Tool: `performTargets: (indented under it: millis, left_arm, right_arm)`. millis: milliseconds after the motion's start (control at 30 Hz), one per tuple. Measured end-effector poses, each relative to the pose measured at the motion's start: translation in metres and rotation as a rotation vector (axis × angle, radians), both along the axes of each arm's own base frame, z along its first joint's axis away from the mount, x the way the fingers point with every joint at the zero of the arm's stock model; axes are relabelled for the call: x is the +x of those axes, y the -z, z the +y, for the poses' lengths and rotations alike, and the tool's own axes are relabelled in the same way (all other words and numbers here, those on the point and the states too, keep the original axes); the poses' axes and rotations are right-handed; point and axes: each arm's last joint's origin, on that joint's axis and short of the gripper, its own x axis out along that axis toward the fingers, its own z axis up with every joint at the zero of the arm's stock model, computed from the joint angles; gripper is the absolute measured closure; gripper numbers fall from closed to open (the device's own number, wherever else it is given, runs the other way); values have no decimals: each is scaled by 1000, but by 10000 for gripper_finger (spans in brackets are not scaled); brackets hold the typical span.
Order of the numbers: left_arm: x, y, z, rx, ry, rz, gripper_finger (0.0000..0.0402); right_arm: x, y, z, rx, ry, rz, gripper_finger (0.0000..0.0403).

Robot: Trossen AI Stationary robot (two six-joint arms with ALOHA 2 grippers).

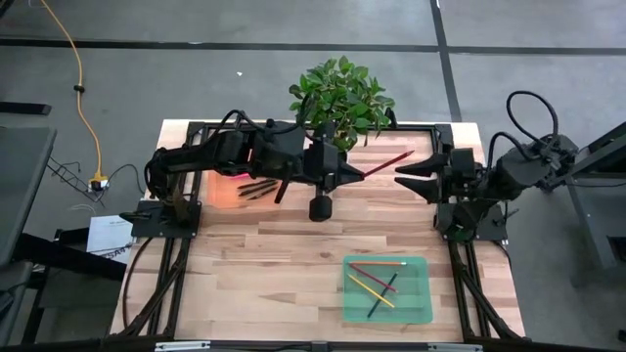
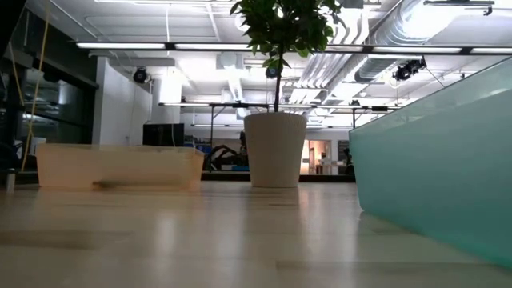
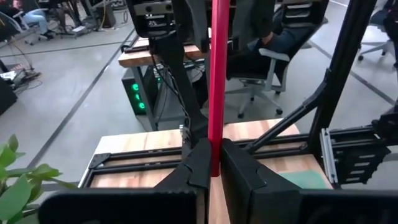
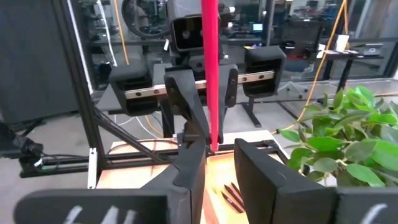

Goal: Sort pens & pencils
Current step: Put the red colored pencil into the green bin

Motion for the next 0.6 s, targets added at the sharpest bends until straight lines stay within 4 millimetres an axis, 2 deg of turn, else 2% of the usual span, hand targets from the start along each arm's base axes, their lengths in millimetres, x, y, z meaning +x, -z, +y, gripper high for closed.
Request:
performTargets:
  millis: [333,600]
  left_arm:
    - [0,0,-3,0,6,0,387]
    - [0,0,-3,0,6,1,387]
  right_arm:
    - [6,-6,-7,-2,-32,-54,255]
    - [11,-13,-4,-47,-64,-124,247]
